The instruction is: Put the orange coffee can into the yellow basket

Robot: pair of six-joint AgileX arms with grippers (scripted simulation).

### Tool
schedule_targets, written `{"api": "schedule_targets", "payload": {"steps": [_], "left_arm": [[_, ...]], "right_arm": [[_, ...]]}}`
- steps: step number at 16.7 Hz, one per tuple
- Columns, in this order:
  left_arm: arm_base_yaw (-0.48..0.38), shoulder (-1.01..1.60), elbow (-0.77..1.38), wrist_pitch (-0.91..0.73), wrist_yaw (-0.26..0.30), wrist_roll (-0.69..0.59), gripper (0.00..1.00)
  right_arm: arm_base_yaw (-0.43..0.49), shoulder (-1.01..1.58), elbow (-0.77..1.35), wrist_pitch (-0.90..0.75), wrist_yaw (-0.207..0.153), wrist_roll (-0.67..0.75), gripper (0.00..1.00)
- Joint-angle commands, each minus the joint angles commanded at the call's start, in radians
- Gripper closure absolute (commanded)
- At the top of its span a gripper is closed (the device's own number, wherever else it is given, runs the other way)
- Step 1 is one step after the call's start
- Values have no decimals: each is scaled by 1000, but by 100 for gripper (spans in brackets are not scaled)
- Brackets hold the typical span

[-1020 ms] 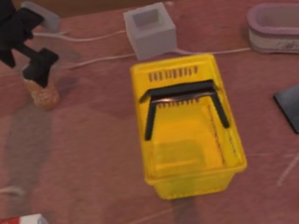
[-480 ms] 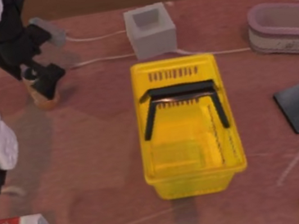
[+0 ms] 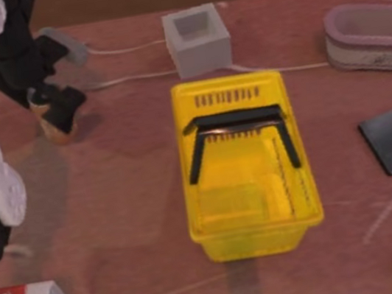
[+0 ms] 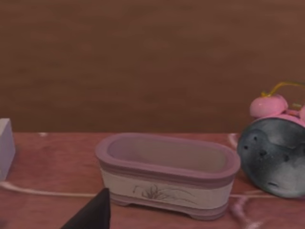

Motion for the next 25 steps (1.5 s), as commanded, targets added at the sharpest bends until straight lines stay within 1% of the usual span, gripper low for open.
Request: {"api": "schedule_targets", "payload": {"steps": [11, 12, 21, 23, 25], "left_arm": [[0, 0, 0, 0, 0, 0, 98], [0, 0, 0, 0, 0, 0, 100], [3, 0, 0, 0, 0, 2, 100], [2, -12, -14, 27, 14, -5, 100], [2, -43, -53, 96, 49, -24, 100]], "right_arm": [[0, 0, 0, 0, 0, 0, 0], [0, 0, 0, 0, 0, 0, 0], [0, 0, 0, 0, 0, 0, 0], [0, 0, 0, 0, 0, 0, 0], [0, 0, 0, 0, 0, 0, 0]]}}
